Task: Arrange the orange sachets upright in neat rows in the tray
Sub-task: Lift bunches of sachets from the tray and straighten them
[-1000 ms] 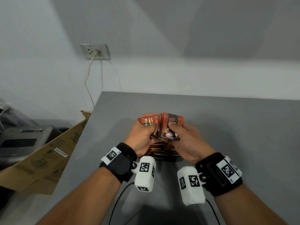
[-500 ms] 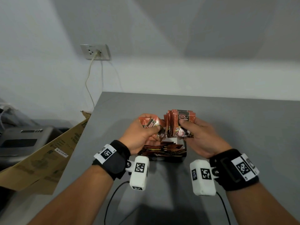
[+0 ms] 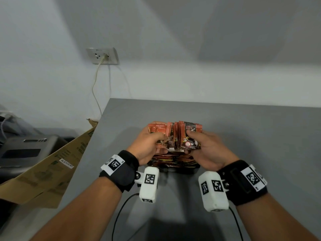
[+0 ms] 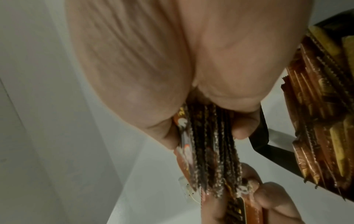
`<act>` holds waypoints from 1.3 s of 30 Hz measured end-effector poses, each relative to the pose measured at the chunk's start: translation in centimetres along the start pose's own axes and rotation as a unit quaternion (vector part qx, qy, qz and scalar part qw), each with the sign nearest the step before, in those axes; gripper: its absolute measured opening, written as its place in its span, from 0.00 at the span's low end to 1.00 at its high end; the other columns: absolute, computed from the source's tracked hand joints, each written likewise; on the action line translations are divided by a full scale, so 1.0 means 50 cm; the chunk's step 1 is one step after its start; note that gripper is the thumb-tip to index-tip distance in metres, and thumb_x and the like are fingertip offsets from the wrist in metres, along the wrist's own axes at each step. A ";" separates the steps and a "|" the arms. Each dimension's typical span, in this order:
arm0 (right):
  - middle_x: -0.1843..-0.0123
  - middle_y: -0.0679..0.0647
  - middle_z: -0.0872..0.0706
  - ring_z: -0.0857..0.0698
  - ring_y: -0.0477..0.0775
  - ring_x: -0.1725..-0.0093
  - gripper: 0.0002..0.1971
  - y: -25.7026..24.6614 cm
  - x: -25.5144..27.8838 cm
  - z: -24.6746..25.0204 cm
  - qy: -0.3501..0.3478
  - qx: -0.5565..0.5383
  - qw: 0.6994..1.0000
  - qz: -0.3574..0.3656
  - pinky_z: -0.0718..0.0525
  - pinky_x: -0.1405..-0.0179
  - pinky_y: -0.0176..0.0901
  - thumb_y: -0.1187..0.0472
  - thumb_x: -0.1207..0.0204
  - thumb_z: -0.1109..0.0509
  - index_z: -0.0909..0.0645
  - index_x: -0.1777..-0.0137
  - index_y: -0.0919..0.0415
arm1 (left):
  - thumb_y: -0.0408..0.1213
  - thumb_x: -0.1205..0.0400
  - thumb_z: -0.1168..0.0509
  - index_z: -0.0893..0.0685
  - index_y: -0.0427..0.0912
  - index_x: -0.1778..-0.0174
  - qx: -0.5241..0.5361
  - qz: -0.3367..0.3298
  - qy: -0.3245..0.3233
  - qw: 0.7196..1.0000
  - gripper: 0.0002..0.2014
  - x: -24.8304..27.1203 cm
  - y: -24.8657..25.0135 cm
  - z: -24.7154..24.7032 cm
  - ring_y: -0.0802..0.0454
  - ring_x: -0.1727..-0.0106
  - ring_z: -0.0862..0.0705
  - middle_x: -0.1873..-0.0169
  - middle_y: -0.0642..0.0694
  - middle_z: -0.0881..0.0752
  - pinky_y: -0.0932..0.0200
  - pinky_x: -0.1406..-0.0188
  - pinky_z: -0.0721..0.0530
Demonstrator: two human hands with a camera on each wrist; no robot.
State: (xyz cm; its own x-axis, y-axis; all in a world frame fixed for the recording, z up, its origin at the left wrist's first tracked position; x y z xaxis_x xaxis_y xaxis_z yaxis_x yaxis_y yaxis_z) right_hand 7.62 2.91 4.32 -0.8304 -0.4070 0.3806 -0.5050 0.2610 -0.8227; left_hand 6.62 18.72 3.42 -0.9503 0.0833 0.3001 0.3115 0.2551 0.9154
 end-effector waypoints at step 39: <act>0.37 0.68 0.11 0.13 0.68 0.36 0.20 0.016 0.016 -0.016 -0.043 0.007 0.999 -0.020 0.17 0.33 0.63 0.61 0.22 0.32 0.17 0.32 0.69 | 0.30 0.16 0.33 0.19 0.38 0.42 -0.087 -0.045 0.012 0.995 0.08 0.008 0.035 -0.007 0.37 0.50 0.15 0.48 0.29 0.15 0.32 0.42 0.15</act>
State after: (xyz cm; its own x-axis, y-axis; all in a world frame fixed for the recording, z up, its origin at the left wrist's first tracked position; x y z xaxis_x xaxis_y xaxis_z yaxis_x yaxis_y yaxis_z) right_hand 6.39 3.50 4.31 -0.7858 -0.4903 0.3771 -0.5340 0.2302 -0.8135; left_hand 6.79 18.84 5.25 -0.9749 0.0441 0.2184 0.2215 0.0891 0.9711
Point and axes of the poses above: each hand's wrist, its own x-axis away from the middle knuckle, its own z-axis out of the back of the hand, y = z × x, the point moved 7 cm from there along -x, towards the middle knuckle
